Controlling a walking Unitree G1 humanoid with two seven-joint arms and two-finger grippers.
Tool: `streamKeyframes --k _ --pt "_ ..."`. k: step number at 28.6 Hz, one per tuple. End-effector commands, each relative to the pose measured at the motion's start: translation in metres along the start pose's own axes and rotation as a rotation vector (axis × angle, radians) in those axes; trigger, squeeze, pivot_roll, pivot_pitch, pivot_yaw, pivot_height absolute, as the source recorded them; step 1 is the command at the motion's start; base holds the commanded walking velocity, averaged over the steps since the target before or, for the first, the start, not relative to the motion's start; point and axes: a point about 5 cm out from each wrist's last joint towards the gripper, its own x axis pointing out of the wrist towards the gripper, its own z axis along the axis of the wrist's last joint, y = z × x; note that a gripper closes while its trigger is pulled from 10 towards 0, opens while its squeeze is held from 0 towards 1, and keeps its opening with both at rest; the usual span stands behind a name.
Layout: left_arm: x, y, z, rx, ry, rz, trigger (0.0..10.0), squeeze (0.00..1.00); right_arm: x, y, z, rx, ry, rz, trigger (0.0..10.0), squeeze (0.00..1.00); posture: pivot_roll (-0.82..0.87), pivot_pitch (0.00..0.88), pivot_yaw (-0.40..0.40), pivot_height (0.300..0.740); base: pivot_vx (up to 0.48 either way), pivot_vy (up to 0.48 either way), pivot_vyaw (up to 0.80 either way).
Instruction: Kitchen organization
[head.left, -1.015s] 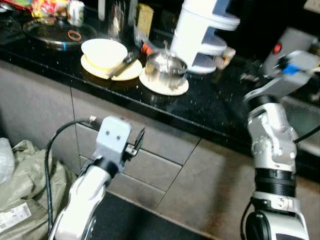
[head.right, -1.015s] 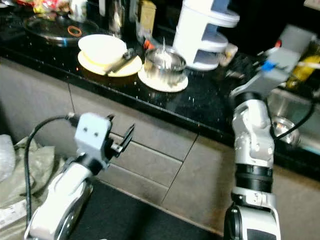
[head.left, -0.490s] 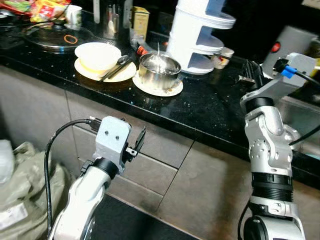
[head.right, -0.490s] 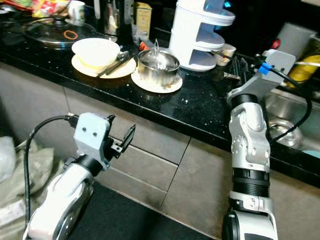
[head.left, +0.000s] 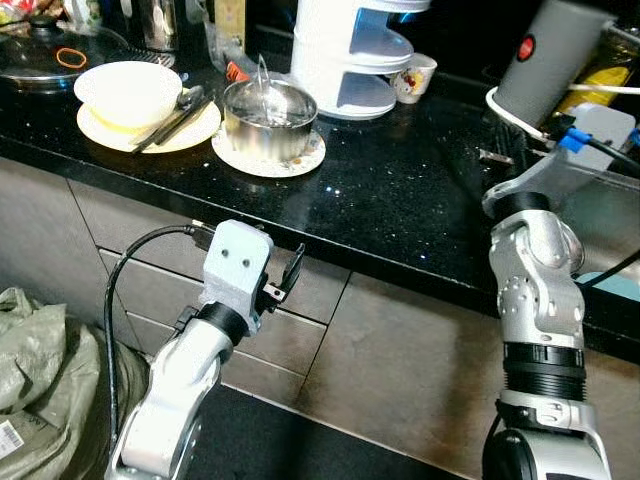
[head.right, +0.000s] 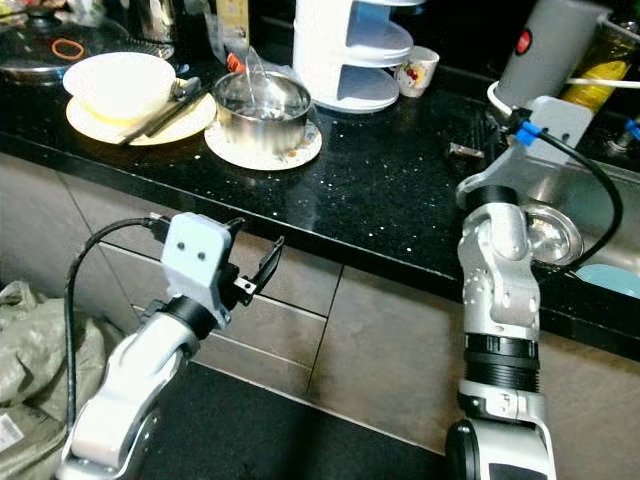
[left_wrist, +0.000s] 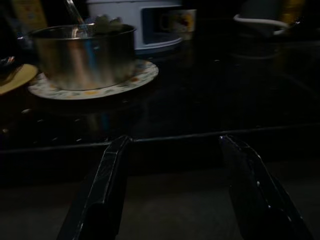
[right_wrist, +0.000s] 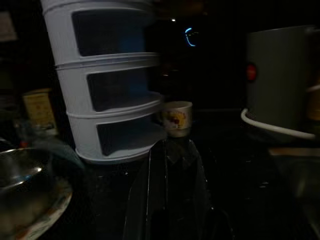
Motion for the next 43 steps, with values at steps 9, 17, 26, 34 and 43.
streamKeyframes --k 9,17,26,34,43 --pt "0.008 -0.008 -0.002 -0.002 -0.011 -0.044 10.0 0.0 -0.004 0.007 0.003 0.031 -0.012 0.023 10.0 0.0 0.14 0.004 -0.171 0.74 0.0 0.0 -0.8" --pt "0.013 -0.002 0.001 0.012 -0.03 -0.026 10.0 0.0 -0.012 0.02 -0.01 0.035 0.002 0.038 10.0 0.0 0.15 0.0 -0.171 0.74 0.0 0.0 -0.58" --pt "0.018 0.025 0.013 0.079 -0.073 0.091 10.0 0.0 -0.044 0.024 -0.048 0.162 0.066 -0.019 10.0 0.0 0.18 0.0 -0.164 0.74 0.0 0.0 0.0" --pt "0.014 0.017 0.006 0.068 -0.057 0.085 10.0 0.0 -0.056 0.029 -0.063 0.225 0.088 -0.025 10.0 0.0 0.18 0.007 -0.152 0.74 0.0 0.0 0.0" --pt "0.006 0.009 0.004 0.032 -0.055 0.101 10.0 0.0 -0.058 0.035 -0.067 0.272 0.081 -0.004 10.0 0.0 0.18 0.02 -0.153 0.74 0.0 -0.035 0.0"
